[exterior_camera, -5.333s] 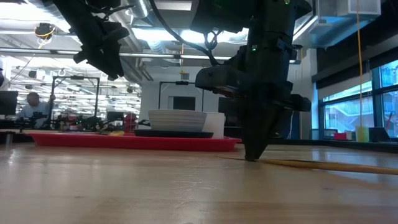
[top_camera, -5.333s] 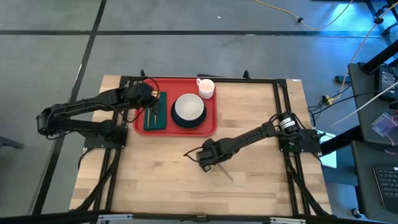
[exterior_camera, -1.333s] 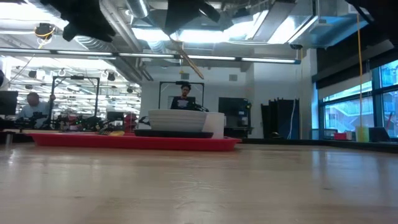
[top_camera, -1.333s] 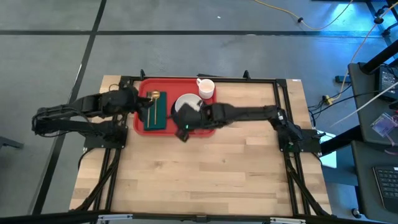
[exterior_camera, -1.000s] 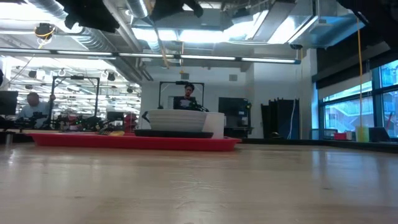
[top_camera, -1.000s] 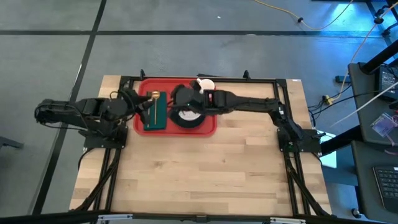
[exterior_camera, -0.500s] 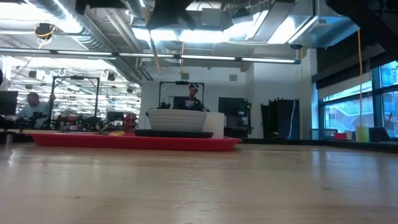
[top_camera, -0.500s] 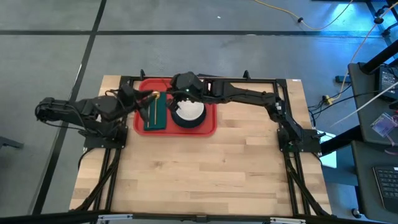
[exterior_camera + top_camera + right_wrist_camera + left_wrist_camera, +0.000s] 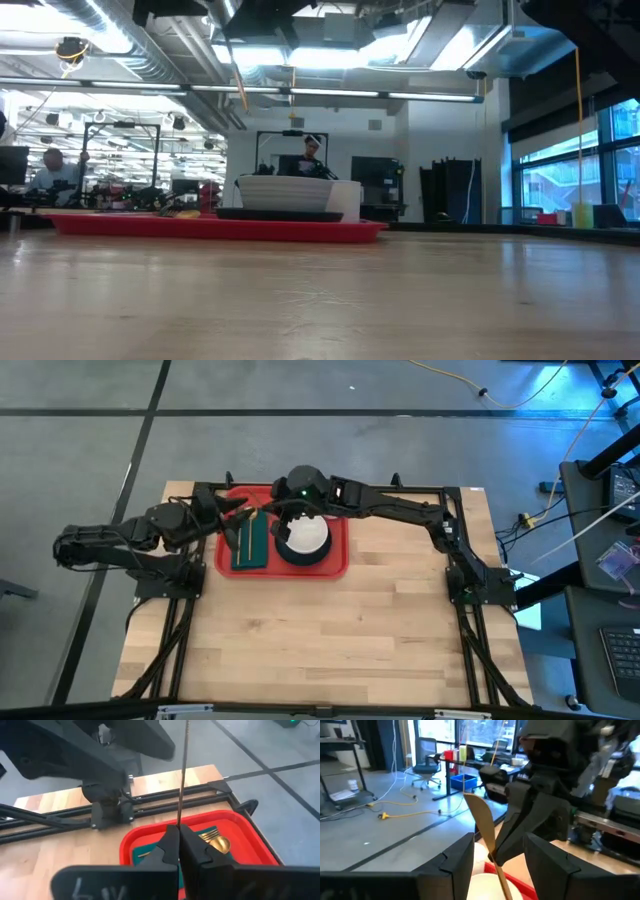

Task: Set up tray
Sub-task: Put the gold knife on the green napkin to the right of the gold spoon

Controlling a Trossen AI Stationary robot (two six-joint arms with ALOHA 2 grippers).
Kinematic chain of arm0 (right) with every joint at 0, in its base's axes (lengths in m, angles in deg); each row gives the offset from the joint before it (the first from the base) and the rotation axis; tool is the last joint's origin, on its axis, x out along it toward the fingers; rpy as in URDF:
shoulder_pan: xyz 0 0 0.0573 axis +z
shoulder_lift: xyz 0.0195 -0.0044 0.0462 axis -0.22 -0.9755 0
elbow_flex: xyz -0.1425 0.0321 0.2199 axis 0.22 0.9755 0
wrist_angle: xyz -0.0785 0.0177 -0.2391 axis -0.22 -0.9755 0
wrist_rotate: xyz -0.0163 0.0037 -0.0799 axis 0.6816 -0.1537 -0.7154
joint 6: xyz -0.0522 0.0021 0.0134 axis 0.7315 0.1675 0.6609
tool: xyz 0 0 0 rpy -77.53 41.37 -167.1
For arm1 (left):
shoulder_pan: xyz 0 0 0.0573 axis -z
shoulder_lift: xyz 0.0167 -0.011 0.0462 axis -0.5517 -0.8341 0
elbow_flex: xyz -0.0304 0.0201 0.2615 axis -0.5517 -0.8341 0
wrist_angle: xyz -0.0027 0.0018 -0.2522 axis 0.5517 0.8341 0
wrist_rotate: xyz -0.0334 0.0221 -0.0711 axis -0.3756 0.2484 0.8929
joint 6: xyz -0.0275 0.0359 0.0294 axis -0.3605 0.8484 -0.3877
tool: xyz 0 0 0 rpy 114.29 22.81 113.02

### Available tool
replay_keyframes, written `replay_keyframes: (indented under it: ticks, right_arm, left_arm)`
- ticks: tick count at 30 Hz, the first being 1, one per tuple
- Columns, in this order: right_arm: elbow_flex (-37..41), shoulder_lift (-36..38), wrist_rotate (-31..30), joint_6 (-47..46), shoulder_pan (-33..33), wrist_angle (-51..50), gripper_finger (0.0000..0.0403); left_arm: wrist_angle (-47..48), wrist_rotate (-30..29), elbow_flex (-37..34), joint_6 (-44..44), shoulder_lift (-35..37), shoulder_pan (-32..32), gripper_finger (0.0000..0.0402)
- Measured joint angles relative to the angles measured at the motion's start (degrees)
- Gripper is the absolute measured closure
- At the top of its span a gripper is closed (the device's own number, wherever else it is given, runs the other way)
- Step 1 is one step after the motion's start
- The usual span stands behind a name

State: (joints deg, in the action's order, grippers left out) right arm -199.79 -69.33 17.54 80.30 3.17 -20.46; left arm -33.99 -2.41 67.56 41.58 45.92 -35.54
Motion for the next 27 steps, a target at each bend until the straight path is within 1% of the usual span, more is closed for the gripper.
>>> replay_keyframes:
  ticks: [7,9,13,17,21,23,27]
  right_arm:
    - [0.00,0.00,0.06,2.20,0.00,-0.39,0.0403]
    - [0.00,0.00,1.08,2.21,0.08,-0.37,0.0403]
    - [0.00,0.00,3.08,2.15,0.44,-0.15,0.0403]
    - [0.00,0.00,3.08,2.30,1.29,-0.16,0.0403]
    - [0.00,0.00,2.99,3.48,1.89,-0.21,0.0403]
    - [0.00,0.00,3.02,3.47,1.92,-0.40,0.0403]
    - [0.00,0.00,3.21,3.62,1.99,-1.58,0.0403]
  left_arm:
    - [0.02,0.65,-0.02,2.24,-0.52,-0.81,0.0238]
    - [-0.05,1.21,-0.02,2.60,-0.48,-0.81,0.0238]
    - [-0.05,1.00,-0.02,2.53,-0.33,-0.81,0.0238]
    - [-0.01,-1.01,-0.02,2.13,-0.35,-0.81,0.0238]
    - [-0.06,-1.01,-0.02,2.09,-0.33,-0.77,0.0241]
    - [-0.73,0.24,-0.02,2.25,-0.33,-0.79,0.0245]
    - [-4.31,6.46,-0.02,2.57,-0.35,-0.79,0.0258]
